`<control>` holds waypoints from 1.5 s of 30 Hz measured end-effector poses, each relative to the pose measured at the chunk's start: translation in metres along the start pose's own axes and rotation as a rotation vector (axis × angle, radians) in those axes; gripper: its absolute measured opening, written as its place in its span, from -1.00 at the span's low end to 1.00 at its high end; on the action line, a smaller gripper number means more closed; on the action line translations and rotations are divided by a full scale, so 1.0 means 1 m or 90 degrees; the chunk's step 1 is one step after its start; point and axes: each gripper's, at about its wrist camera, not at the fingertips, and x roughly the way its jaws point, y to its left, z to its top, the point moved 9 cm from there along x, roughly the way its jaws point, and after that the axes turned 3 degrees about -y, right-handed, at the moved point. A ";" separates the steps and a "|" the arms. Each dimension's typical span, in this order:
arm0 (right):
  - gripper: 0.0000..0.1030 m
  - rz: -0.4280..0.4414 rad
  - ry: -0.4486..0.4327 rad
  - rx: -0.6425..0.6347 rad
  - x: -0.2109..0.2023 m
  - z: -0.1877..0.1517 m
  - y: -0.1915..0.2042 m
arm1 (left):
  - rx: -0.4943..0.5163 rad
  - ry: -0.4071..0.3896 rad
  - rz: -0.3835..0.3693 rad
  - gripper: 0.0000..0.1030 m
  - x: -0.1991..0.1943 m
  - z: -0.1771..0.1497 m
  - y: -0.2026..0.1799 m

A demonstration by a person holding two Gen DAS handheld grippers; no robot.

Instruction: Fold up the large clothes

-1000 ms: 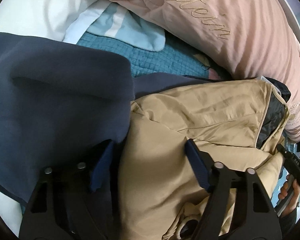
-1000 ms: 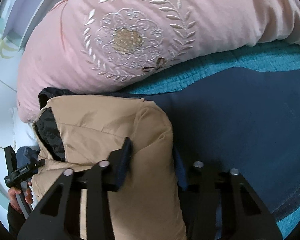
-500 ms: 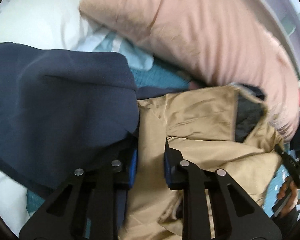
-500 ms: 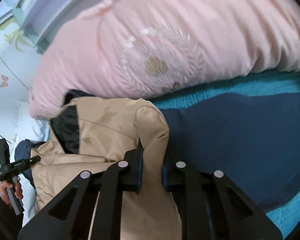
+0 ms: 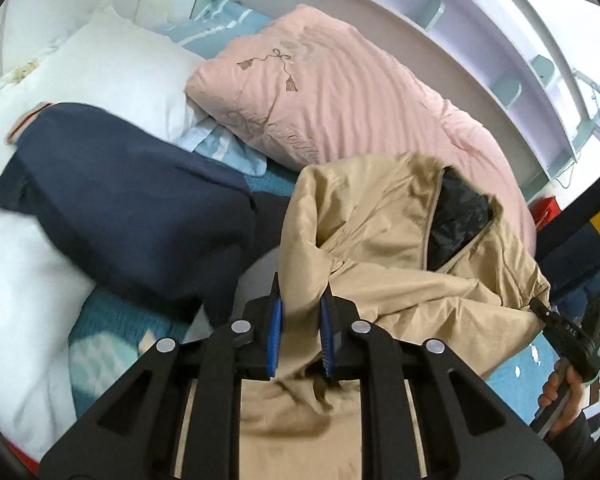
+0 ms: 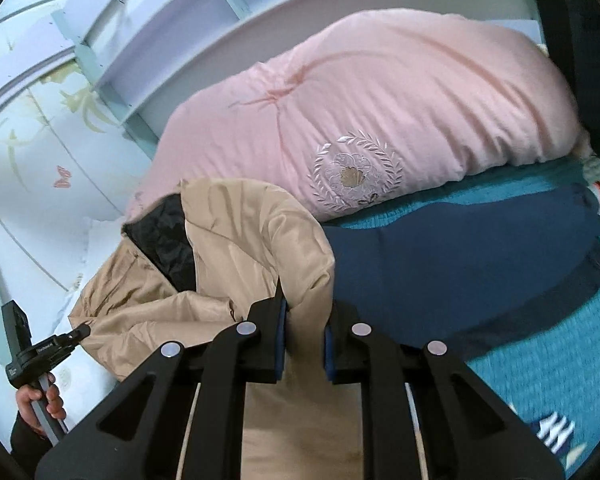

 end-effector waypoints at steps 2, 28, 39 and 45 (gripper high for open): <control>-0.75 0.002 -0.008 -0.005 -0.020 -0.007 0.004 | 0.000 -0.009 -0.001 -0.70 -0.017 -0.014 -0.001; -0.44 -0.107 0.139 0.033 -0.145 -0.219 -0.049 | -0.118 0.096 0.088 -0.41 -0.105 -0.204 0.086; -0.09 -0.183 0.136 -0.033 -0.199 -0.198 -0.041 | -0.033 0.022 0.147 0.25 -0.174 -0.173 0.060; -0.09 -0.107 0.097 -0.069 -0.188 -0.168 0.016 | 0.075 0.073 0.047 0.34 -0.120 -0.172 -0.009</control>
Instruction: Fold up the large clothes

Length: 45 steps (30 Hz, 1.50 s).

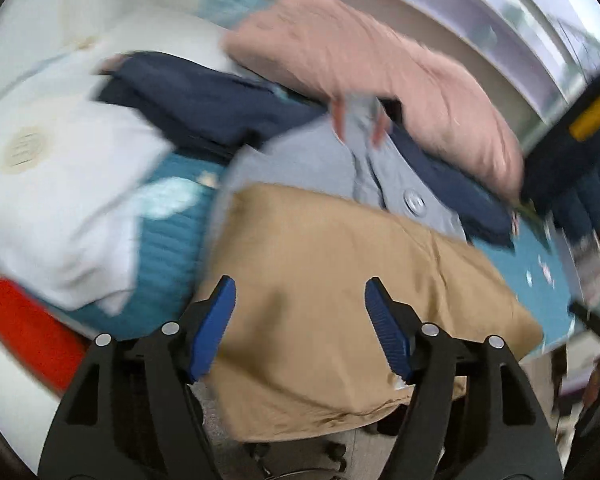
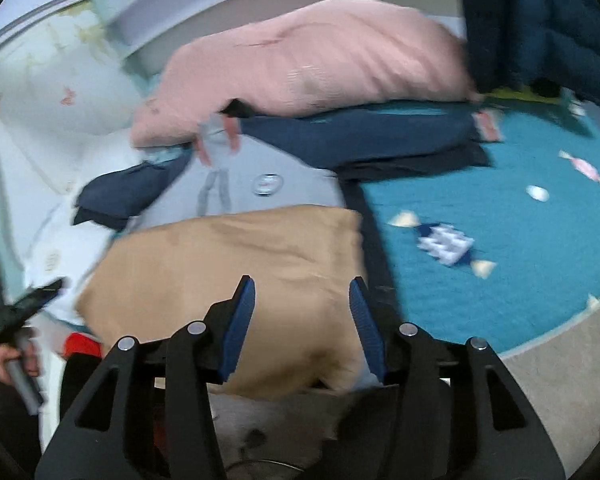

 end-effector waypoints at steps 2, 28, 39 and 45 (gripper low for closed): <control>-0.34 0.041 0.039 -0.015 0.034 -0.004 0.022 | 0.008 0.075 0.029 0.34 0.037 -0.019 -0.004; -1.00 0.039 0.238 -0.082 0.236 -0.020 0.140 | -0.246 0.100 -0.083 0.52 0.027 -0.087 0.067; -0.89 0.098 0.269 -0.035 0.204 -0.053 0.129 | -0.366 0.154 -0.088 0.59 0.045 -0.119 0.091; -1.00 0.108 0.299 0.017 0.229 -0.106 0.106 | -0.346 0.194 -0.084 0.59 0.059 -0.130 0.077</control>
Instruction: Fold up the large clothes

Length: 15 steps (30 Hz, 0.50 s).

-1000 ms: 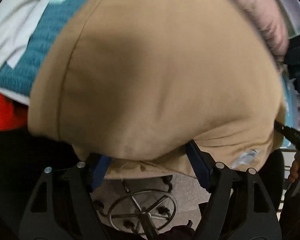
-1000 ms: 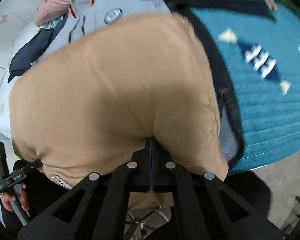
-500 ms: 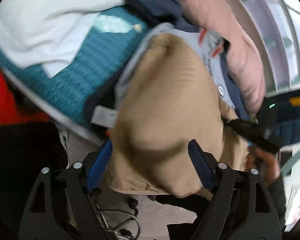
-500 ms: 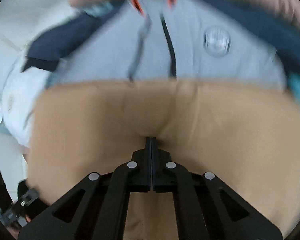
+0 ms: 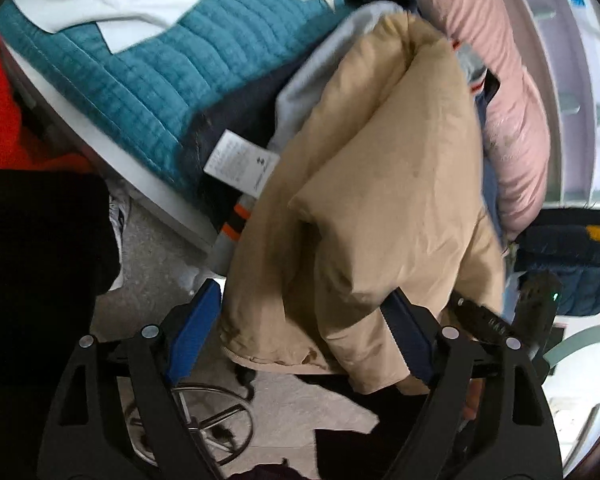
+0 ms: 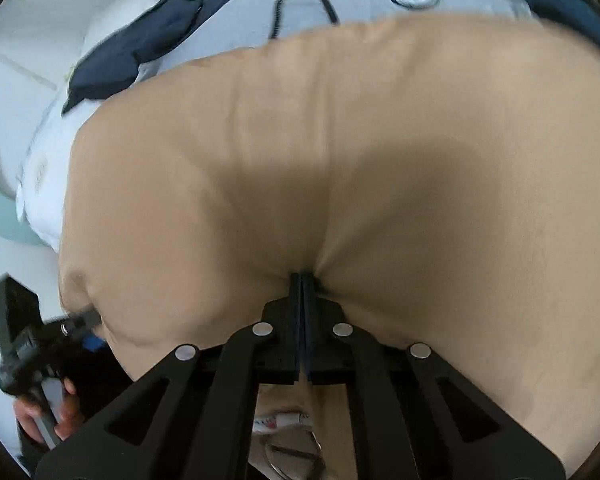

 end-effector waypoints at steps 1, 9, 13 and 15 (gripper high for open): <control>-1.00 0.006 0.000 0.009 -0.002 0.001 0.000 | 0.008 0.002 0.013 0.60 0.004 -0.001 0.001; -0.96 -0.010 -0.028 -0.005 -0.018 -0.003 0.014 | 0.071 0.001 0.039 -0.35 0.000 -0.007 -0.016; -0.87 -0.002 -0.029 -0.036 -0.039 -0.026 0.031 | 0.089 -0.024 0.045 -0.65 -0.014 -0.009 -0.028; -0.88 -0.009 -0.004 -0.061 -0.031 -0.044 0.037 | 0.095 -0.037 0.040 -0.69 -0.021 -0.008 -0.035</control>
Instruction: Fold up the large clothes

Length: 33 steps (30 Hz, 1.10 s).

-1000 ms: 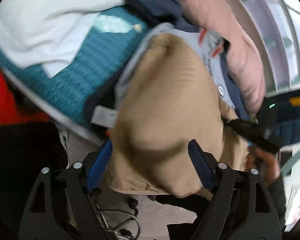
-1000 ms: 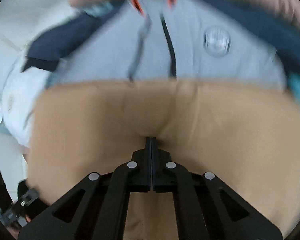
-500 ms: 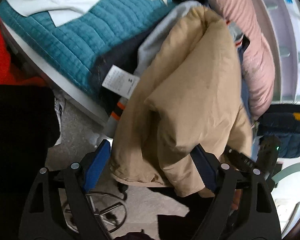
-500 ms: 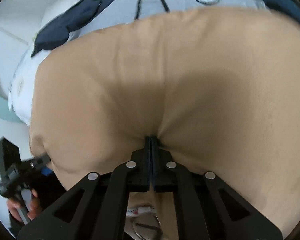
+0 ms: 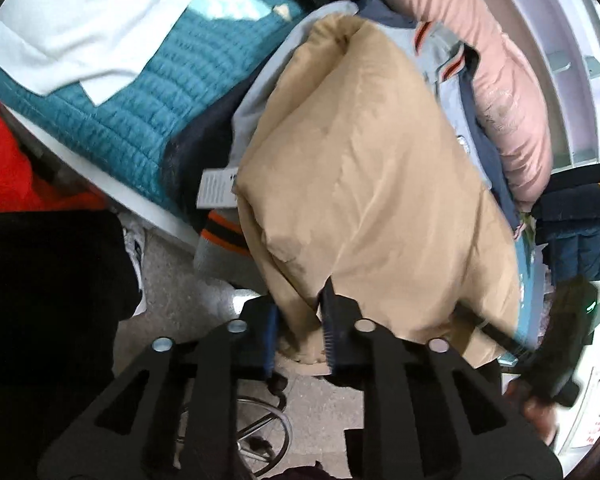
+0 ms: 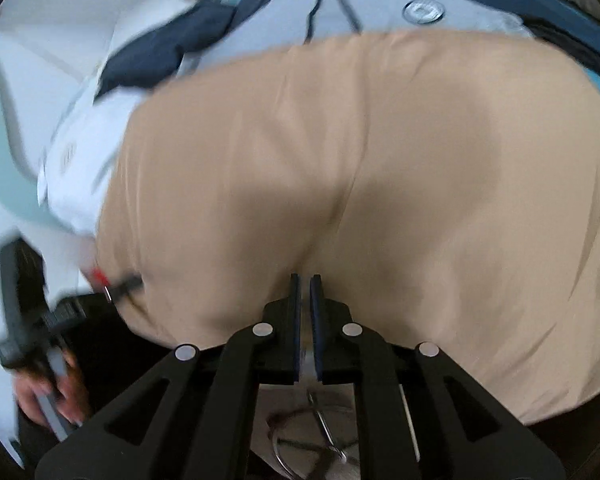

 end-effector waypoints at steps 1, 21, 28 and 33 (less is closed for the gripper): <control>-0.92 -0.009 0.023 -0.007 0.013 -0.010 -0.002 | 0.005 -0.004 0.002 -0.69 -0.003 0.001 -0.001; 0.31 -0.002 -0.226 -0.336 -0.050 -0.010 0.132 | 0.123 -0.080 -0.098 -0.71 -0.066 0.021 -0.101; 0.31 0.006 -0.250 -0.341 -0.037 0.004 0.144 | 0.128 -0.075 -0.124 -0.74 -0.070 0.022 -0.111; -0.56 0.014 -0.241 -0.303 -0.026 0.032 0.136 | 0.123 -0.067 -0.143 -0.74 -0.069 0.023 -0.116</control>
